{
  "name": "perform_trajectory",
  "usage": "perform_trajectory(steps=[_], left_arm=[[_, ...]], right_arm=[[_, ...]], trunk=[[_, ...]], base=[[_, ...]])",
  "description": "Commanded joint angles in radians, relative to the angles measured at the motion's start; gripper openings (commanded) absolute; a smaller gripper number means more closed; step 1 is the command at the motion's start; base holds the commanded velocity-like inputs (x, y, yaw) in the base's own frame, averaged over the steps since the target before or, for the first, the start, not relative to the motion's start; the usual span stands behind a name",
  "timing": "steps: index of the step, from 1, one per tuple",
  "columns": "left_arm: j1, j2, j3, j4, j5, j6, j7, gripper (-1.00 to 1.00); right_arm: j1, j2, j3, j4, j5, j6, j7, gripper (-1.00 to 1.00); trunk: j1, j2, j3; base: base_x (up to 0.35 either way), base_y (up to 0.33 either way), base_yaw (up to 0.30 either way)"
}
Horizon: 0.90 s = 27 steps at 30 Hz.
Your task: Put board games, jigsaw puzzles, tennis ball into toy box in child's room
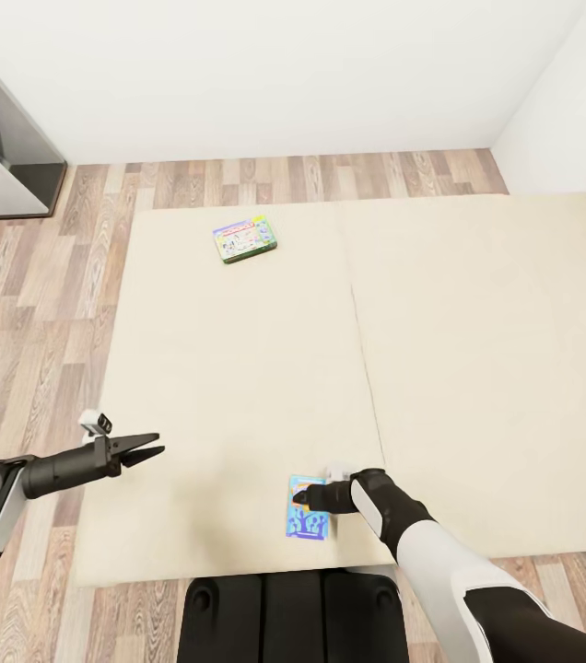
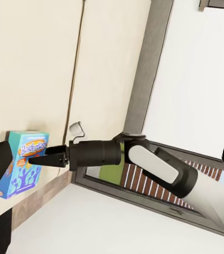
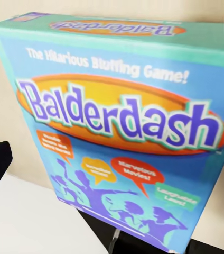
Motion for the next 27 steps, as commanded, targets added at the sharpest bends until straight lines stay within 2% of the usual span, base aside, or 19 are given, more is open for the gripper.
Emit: perform_trajectory(steps=[1, 27], left_arm=[[0.0, 0.002, 0.004, 0.0, 0.001, 0.011, -0.003, 1.0], [0.0, 0.005, 0.012, 0.0, 0.001, 0.011, -0.003, 1.0]], right_arm=[[0.0, 0.0, 0.002, -0.001, -0.008, 0.0, -0.003, 1.0], [0.001, 0.0, 0.003, -0.001, -0.008, -0.019, -0.004, 1.0]], trunk=[[0.001, -0.001, -0.001], [0.001, -0.001, -0.001]], base=[[0.0, 0.0, 0.0], [0.0, 0.0, 0.0]])
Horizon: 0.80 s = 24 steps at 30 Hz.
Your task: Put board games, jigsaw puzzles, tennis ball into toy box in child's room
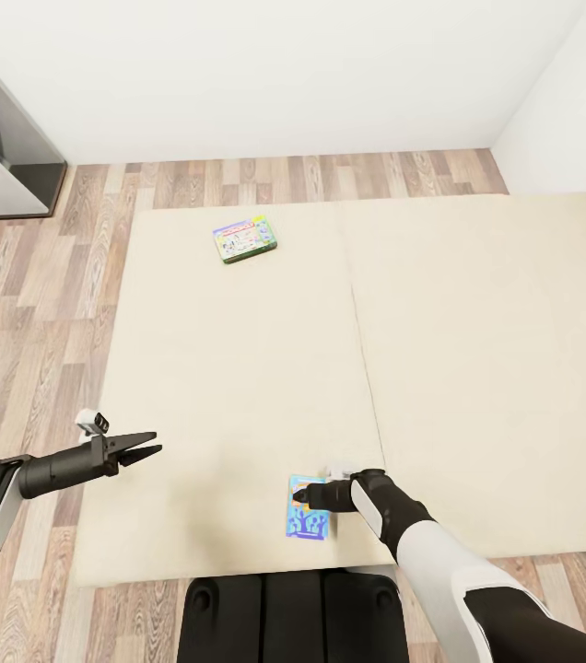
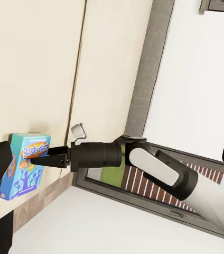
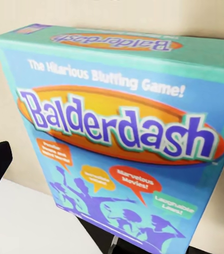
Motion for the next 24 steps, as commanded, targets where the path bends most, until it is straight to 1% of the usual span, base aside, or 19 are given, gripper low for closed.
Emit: perform_trajectory(steps=[1, 12, 24], left_arm=[[0.0, 0.0, 0.0, 0.0, 0.001, 0.011, -0.003, 1.0], [0.0, 0.0, 0.0, 0.0, 0.001, 0.011, -0.003, 1.0], [0.0, 0.0, 0.0, 0.0, 0.001, 0.011, -0.002, 1.0]], right_arm=[[0.0, 0.0, 0.002, -0.001, -0.008, 0.006, -0.003, 1.0], [0.0, 0.0, 0.002, -0.001, -0.008, 0.01, -0.008, 1.0], [0.0, 0.0, 0.002, -0.001, -0.008, 0.034, -0.01, 1.0]], trunk=[[0.001, -0.001, -0.001], [0.001, -0.001, -0.001], [0.001, -0.001, -0.001]], base=[[0.0, 0.0, 0.0], [0.0, 0.0, 0.0], [0.0, 0.0, 0.0]])
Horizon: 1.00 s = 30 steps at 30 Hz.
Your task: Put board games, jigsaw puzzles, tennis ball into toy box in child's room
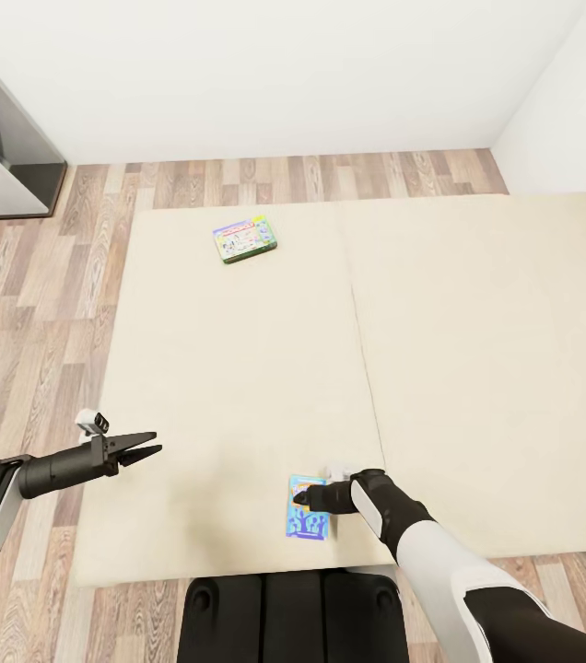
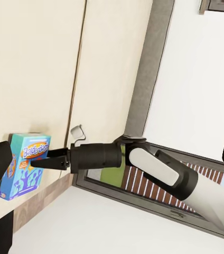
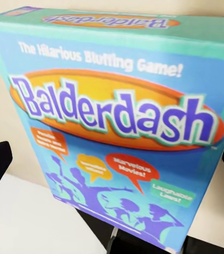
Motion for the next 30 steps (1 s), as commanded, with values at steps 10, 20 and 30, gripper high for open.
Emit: perform_trajectory(steps=[10, 20, 30], left_arm=[[0.0, 0.0, 0.0, 0.0, 0.001, 0.011, -0.003, 1.0], [0.0, 0.0, 0.0, 0.0, 0.001, 0.011, -0.003, 1.0], [0.0, 0.0, 0.0, 0.0, 0.001, 0.011, -0.003, 1.0]], right_arm=[[0.0, 0.0, 0.002, -0.001, -0.008, 0.009, 0.005, 1.0], [0.0, 0.0, 0.003, -0.001, -0.008, 0.008, 0.064, 1.0], [0.0, 0.0, 0.003, -0.001, -0.008, 0.008, 0.106, 1.0]], trunk=[[0.001, -0.002, -0.001], [0.001, -0.002, -0.001], [0.001, -0.002, -0.001]], base=[[0.0, 0.0, 0.0], [0.0, 0.0, 0.0], [0.0, 0.0, 0.0]])
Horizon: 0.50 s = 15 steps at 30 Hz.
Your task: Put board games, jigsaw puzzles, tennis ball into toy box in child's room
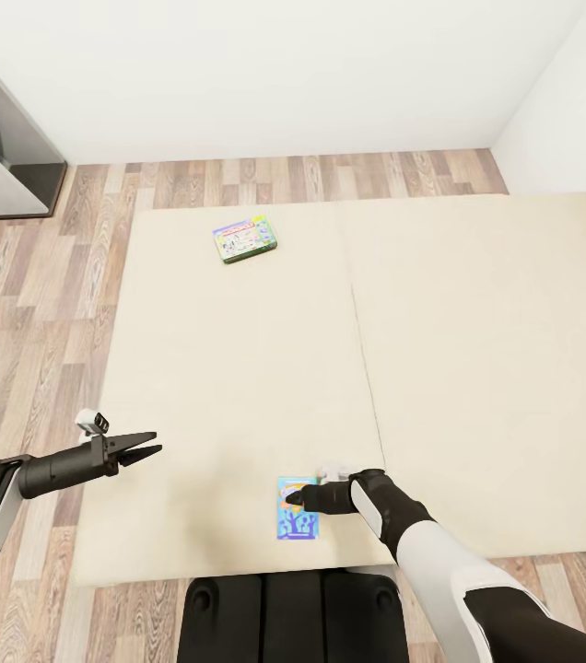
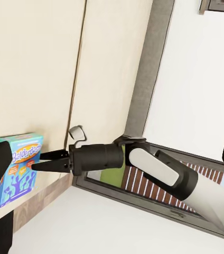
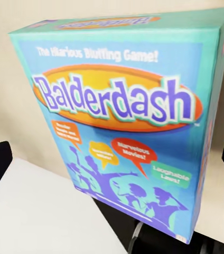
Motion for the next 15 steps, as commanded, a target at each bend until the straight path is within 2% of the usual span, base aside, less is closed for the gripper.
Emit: perform_trajectory(steps=[1, 15], left_arm=[[0.0, 0.0, 0.0, 0.0, 0.001, 0.011, -0.003, 1.0], [0.0, 0.0, 0.0, 0.0, 0.001, 0.011, -0.003, 1.0]], right_arm=[[0.0, 0.0, 0.002, -0.001, -0.008, 0.006, -0.002, 1.0], [0.0, 0.0, 0.002, -0.001, -0.008, 0.001, 0.002, 1.0]], trunk=[[0.001, -0.001, -0.001], [0.001, -0.001, -0.001]], base=[[0.0, 0.0, 0.0], [0.0, 0.0, 0.0]])
